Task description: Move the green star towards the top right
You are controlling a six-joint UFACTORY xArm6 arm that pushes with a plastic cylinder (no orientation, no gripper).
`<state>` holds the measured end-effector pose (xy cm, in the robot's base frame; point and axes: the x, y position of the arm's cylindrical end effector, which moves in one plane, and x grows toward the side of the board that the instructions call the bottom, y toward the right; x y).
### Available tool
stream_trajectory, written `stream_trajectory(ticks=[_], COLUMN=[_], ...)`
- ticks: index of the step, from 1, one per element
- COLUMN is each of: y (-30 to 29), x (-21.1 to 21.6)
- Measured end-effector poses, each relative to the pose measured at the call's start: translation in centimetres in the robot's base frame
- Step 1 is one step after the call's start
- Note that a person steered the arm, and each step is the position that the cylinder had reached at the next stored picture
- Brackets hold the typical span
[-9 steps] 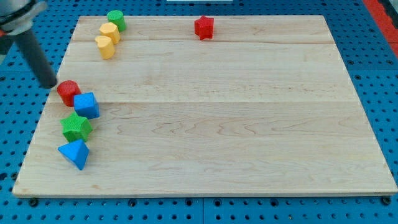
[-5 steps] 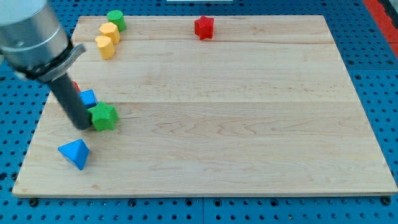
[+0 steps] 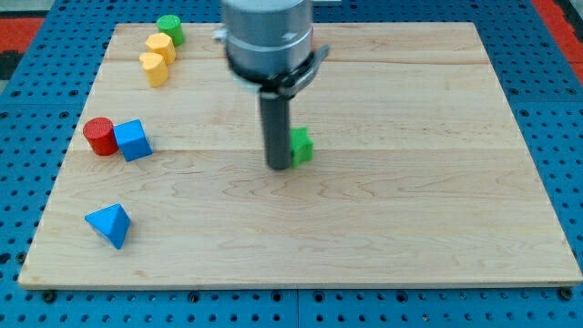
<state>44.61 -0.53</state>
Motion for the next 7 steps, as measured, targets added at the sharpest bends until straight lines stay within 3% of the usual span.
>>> stream_trajectory(ticks=[1, 2, 4, 5, 6, 7], y=[7.1, 8.1, 0.6, 6.8, 13.6, 12.4], x=[-3.1, -8.2, -10.0, -13.7, -14.1, -9.5])
